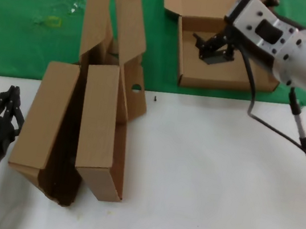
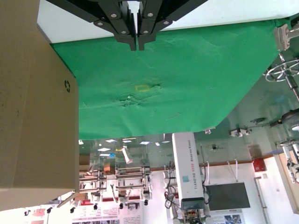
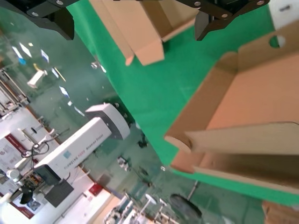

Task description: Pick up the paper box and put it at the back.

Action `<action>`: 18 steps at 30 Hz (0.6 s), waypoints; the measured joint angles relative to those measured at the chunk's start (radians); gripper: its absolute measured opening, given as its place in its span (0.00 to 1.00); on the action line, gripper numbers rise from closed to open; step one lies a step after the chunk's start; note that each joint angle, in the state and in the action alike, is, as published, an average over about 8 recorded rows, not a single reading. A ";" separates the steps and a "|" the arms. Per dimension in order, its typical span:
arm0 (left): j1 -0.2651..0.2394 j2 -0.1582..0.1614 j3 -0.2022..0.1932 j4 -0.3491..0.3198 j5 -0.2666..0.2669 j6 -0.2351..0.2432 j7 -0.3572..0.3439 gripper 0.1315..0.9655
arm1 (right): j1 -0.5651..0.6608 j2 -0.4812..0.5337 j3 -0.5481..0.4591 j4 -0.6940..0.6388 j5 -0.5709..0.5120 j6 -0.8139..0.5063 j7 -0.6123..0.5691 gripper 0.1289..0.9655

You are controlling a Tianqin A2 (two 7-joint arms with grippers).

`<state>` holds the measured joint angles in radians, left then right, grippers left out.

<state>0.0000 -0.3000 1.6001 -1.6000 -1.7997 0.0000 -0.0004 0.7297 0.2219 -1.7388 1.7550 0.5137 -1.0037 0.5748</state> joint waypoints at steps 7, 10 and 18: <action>0.000 0.000 0.000 0.000 0.000 0.000 0.000 0.05 | -0.067 0.007 0.013 -0.014 0.117 0.091 -0.053 0.93; 0.000 0.000 0.000 0.000 0.000 0.000 0.000 0.09 | -0.097 0.010 0.018 -0.021 0.170 0.133 -0.077 0.96; 0.000 0.000 0.000 0.000 0.000 0.000 0.000 0.16 | -0.181 0.019 0.034 -0.039 0.319 0.249 -0.143 0.99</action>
<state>0.0000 -0.3000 1.6001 -1.6000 -1.7998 0.0000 -0.0003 0.5491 0.2413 -1.7044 1.7164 0.8324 -0.7547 0.4320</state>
